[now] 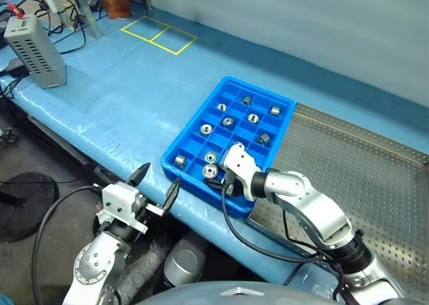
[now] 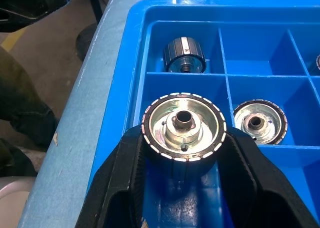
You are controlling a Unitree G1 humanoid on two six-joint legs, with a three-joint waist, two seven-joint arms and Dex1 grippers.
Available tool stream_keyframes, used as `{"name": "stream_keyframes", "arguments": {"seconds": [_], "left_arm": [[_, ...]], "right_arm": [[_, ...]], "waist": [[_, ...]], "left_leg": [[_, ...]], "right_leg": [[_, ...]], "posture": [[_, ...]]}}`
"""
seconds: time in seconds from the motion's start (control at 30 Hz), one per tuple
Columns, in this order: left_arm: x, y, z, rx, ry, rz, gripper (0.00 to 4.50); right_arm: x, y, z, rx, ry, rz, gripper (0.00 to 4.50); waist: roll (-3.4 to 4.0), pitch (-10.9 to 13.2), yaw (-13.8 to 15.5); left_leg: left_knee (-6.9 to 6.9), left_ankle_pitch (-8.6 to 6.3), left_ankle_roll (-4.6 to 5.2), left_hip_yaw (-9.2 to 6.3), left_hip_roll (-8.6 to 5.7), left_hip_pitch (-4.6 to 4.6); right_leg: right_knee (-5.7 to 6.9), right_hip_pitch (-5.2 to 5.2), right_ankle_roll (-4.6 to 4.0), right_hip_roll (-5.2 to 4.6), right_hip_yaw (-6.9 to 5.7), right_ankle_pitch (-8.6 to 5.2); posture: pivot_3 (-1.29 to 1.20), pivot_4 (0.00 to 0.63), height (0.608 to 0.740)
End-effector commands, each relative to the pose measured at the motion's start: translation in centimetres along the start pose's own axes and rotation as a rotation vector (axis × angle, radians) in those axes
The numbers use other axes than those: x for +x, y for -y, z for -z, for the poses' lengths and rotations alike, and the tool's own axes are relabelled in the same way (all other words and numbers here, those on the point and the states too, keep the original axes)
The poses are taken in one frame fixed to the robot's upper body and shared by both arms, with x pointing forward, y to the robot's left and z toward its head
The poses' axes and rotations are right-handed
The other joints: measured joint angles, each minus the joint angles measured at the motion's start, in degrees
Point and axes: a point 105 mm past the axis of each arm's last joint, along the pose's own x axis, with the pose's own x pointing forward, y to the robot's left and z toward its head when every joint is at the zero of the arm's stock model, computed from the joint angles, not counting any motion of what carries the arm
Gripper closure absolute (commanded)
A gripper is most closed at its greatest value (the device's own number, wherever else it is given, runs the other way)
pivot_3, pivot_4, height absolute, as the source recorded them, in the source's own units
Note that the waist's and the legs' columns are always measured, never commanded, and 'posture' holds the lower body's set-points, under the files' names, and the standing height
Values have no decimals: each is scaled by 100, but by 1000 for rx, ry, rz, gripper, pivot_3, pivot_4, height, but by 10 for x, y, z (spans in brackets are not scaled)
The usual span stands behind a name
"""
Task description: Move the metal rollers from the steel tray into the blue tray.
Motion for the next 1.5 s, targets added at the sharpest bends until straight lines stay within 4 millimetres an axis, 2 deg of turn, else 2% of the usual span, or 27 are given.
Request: {"name": "stream_keyframes", "arguments": {"seconds": [0.03, 0.17, 0.23, 0.47, 1.13, 1.5], "left_arm": [[1, 3, -2, 1, 14, 32, 0], [3, 4, 1, 0, 8, 48, 0], [4, 4, 3, 2, 3, 57, 0], [6, 2, 9, 5, -5, 79, 0], [14, -1, 13, 3, -1, 115, 0], [15, -4, 14, 10, -5, 109, 0]], "right_arm": [[-7, 1, -9, -13, 36, 18, 2803], [-9, 3, -4, 4, 21, 41, 2803], [-9, 4, -2, 15, 17, 50, 2071], [-14, 5, -3, 10, 21, 74, 14], [-18, 6, -5, 1, 26, 94, 14], [-17, 7, -6, -2, 31, 100, 14]], "waist": [[-1, -1, -2], [-1, -2, -23], [0, -3, -37], [0, -7, -126], [-2, -13, -490], [-2, -15, -543]], "left_leg": [[0, 0, 0, -1, 0, 1], [4, 0, 0, -2, 0, 1], [5, 0, 0, -2, 0, 1], [5, 0, 0, -2, -1, 2], [14, 1, 2, -5, 0, 2], [19, 1, 2, -6, 0, 2]], "right_leg": [[0, 1, -1, 0, -2, -1], [-1, 3, -2, 0, -2, -1], [0, 3, -2, 0, -2, -1], [0, 5, -2, 0, -3, -1], [5, 23, 6, 1, -3, 6], [9, 27, 5, 2, -3, 6]], "posture": [[488, 150, 740], [479, 150, 740], [471, 150, 740], [450, 150, 740], [431, 150, 740], [430, 150, 740]]}}
